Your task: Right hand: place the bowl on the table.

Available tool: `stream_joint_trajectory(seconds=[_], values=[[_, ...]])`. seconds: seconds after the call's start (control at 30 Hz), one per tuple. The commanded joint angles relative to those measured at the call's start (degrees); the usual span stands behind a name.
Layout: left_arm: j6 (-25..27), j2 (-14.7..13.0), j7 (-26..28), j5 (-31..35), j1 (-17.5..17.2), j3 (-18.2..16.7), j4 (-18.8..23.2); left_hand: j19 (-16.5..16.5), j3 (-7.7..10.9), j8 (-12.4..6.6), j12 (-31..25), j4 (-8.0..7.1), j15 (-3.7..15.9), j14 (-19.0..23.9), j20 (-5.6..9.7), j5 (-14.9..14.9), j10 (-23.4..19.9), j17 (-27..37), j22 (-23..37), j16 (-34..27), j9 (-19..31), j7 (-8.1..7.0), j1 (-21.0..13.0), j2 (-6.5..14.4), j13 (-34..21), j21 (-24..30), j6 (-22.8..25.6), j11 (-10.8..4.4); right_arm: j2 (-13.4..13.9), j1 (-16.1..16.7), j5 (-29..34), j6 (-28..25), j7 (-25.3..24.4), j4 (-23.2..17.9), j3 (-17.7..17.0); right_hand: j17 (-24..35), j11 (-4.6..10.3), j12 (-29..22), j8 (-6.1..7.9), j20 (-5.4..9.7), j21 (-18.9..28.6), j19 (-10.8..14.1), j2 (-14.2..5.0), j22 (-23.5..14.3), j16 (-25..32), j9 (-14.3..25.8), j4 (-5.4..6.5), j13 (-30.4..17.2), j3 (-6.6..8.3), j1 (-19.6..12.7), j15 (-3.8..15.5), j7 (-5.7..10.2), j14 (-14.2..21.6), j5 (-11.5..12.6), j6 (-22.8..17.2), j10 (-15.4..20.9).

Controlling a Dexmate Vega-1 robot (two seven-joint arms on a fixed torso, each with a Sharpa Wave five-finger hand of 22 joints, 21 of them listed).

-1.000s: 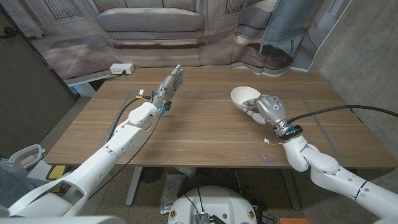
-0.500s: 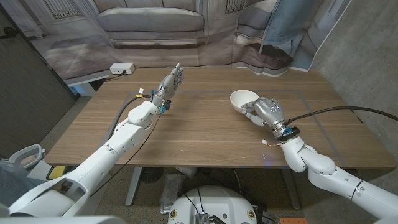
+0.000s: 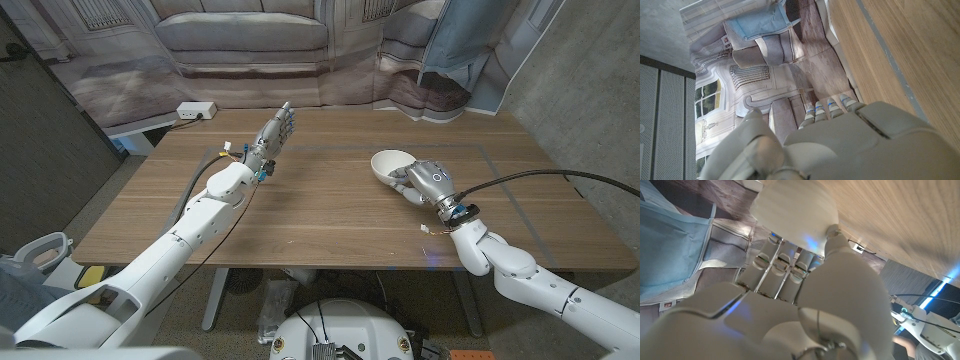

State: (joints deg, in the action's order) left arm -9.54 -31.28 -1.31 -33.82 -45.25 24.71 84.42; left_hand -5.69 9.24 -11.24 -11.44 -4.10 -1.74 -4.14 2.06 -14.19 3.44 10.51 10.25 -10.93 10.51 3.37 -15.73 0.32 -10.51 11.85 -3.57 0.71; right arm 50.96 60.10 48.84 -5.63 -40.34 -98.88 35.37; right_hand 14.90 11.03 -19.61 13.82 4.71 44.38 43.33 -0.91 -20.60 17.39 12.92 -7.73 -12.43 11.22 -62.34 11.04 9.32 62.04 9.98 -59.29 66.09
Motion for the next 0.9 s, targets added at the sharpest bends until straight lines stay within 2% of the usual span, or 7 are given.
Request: stream_joint_trajectory(seconds=[0.03, 0.9], values=[[0.22, 0.06, 0.22, 0.05, -0.08, 0.11, 0.05, -0.31, -0.38, 0.04, 0.0, 0.03, 0.05, -0.35, 1.29, 0.2, 0.48, 0.14, 0.27, 0.13, 0.19, 0.36, -0.25, 0.65, -0.22, 0.03, -0.04, 0.17, -0.37, -1.27, -0.77, -0.91, 2.13, 1.34, 1.14, 0.22, 0.04, 0.35, 0.07, 7.0, 0.69, -0.33, -6.26, -0.05, -0.16, 0.32, 0.06, -0.19, -0.29, -6.07, 2.63, 1.55, 0.62, 0.23, -1.73, 0.58], [1.11, -0.66, 1.19, 0.25, -0.97, -0.05, 1.95, -0.43, -0.65, 0.04, -0.01, 0.04, 0.05, -0.32, 1.22, 0.24, 0.52, 0.14, 0.27, 0.12, 0.19, 0.4, -0.37, 0.78, -0.22, -0.01, -0.12, 0.21, -0.35, -2.32, -1.68, -1.39, 2.48, 3.49, 2.67, 0.22, 0.11, 0.68, -0.16, 7.02, 1.9, -0.89, -6.34, 0.2, -0.4, 0.4, 0.11, -0.37, -0.5, -6.08, 2.6, 1.59, 0.79, 0.19, -1.81, 0.51]])
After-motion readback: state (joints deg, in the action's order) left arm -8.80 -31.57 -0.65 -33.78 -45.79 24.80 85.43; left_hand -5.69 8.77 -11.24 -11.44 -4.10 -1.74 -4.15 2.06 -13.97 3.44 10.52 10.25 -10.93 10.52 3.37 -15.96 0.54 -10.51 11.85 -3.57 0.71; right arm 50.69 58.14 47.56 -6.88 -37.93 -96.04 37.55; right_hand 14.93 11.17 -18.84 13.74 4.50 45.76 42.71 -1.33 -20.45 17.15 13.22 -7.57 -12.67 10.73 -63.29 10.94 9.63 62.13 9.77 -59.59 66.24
